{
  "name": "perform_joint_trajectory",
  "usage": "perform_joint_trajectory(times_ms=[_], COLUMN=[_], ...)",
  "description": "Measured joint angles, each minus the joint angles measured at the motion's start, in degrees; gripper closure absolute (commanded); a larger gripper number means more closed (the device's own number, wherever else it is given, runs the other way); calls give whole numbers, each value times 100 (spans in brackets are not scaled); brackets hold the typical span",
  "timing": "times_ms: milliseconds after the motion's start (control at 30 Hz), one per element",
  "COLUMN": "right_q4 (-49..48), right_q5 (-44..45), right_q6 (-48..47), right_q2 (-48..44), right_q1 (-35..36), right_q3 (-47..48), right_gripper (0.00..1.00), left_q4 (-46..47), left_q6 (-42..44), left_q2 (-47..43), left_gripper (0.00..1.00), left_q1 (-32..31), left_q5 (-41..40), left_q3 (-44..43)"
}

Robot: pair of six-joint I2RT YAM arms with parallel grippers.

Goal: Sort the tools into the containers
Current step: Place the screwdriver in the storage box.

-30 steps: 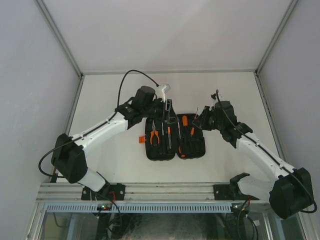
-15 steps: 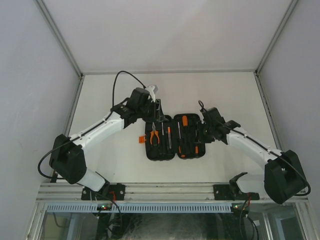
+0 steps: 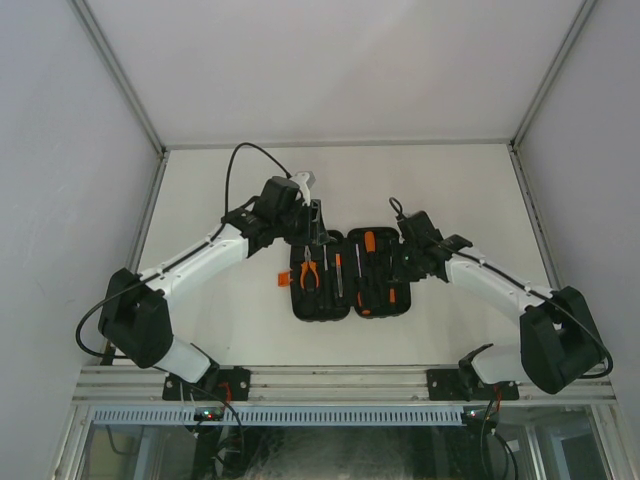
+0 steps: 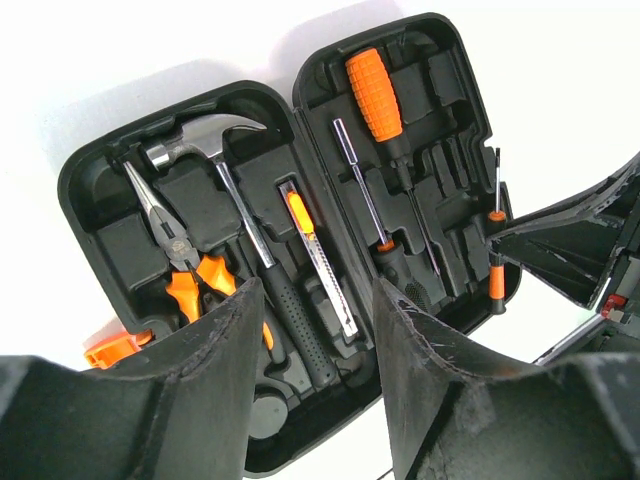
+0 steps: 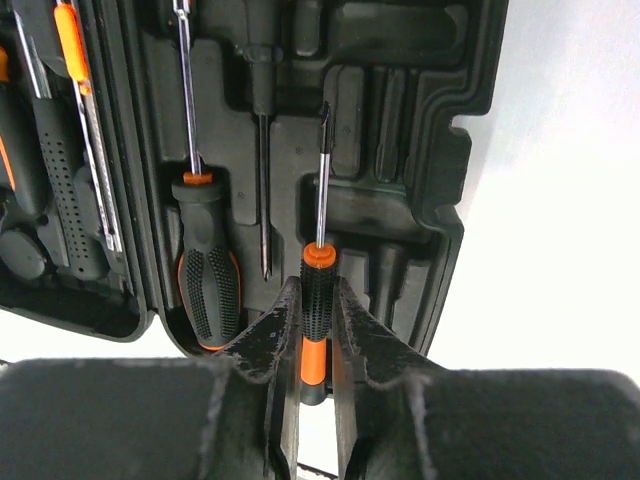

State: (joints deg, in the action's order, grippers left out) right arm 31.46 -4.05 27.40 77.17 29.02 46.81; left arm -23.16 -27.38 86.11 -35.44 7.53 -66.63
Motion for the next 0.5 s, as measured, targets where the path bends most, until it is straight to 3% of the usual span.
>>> perform_joint_trajectory(times_ms=[500], right_q4=[-70], right_q5=[105], right_q6=[-94], right_q2=[603], right_q1=[251], right_q3=[173], right_gripper=[100], left_q4=[-9], left_q6=[-2], left_q2=[2], left_gripper=[49], left_q1=[0], left_q5=[4], left_q3=[0])
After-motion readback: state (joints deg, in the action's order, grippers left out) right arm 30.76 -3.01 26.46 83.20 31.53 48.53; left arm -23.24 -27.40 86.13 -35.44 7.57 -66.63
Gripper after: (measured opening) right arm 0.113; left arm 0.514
